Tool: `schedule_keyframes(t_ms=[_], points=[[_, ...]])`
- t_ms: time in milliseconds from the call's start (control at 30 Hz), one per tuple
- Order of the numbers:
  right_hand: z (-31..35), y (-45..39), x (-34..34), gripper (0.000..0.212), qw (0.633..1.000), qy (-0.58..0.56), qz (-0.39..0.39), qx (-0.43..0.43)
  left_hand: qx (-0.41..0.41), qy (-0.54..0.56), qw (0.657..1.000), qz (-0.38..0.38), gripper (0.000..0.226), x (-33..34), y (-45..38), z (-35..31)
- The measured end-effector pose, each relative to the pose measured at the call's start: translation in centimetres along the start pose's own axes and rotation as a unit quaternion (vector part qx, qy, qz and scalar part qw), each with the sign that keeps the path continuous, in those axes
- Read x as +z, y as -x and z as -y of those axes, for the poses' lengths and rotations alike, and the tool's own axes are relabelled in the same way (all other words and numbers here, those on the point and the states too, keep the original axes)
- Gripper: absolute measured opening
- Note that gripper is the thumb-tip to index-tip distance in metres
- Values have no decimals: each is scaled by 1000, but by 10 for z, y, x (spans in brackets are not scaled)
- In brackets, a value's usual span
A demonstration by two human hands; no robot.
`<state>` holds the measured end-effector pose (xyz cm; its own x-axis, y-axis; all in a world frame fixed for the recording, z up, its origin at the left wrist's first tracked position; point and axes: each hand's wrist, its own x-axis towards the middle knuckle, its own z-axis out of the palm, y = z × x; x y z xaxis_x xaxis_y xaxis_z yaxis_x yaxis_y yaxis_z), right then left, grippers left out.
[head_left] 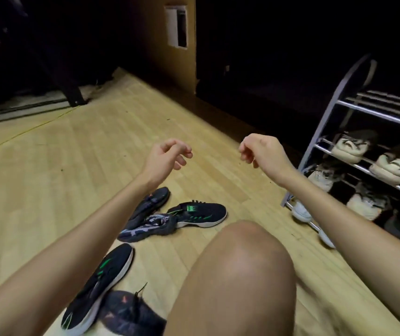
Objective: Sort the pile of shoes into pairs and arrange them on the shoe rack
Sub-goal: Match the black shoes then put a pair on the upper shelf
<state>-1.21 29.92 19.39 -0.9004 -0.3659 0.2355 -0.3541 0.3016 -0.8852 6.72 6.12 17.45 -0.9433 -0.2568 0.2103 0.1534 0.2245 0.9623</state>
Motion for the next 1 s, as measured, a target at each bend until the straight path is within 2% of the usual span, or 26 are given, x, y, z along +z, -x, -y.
schedule_keyframes(t_ms=[200, 433, 633, 833, 1000], points=[[-49, -2, 77, 30, 994, -1, 86, 63, -79, 2, 995, -53, 25, -55, 22, 82], [-102, -3, 147, 29, 979, 3, 148, 142, -164, 5, 983, -77, 25, -83, 39, 171], [-141, -1, 187, 29, 959, 19, 215, 184, -223, 6, 971, -83, 22, -85, 40, 222], [-176, -6, 213, 39, 943, 75, 242, 217, -351, 30, 933, -76, 16, -73, 37, 273], [-199, -7, 224, 42, 929, 85, 257, 252, -390, -5, 920, -41, 21, -53, 27, 302]])
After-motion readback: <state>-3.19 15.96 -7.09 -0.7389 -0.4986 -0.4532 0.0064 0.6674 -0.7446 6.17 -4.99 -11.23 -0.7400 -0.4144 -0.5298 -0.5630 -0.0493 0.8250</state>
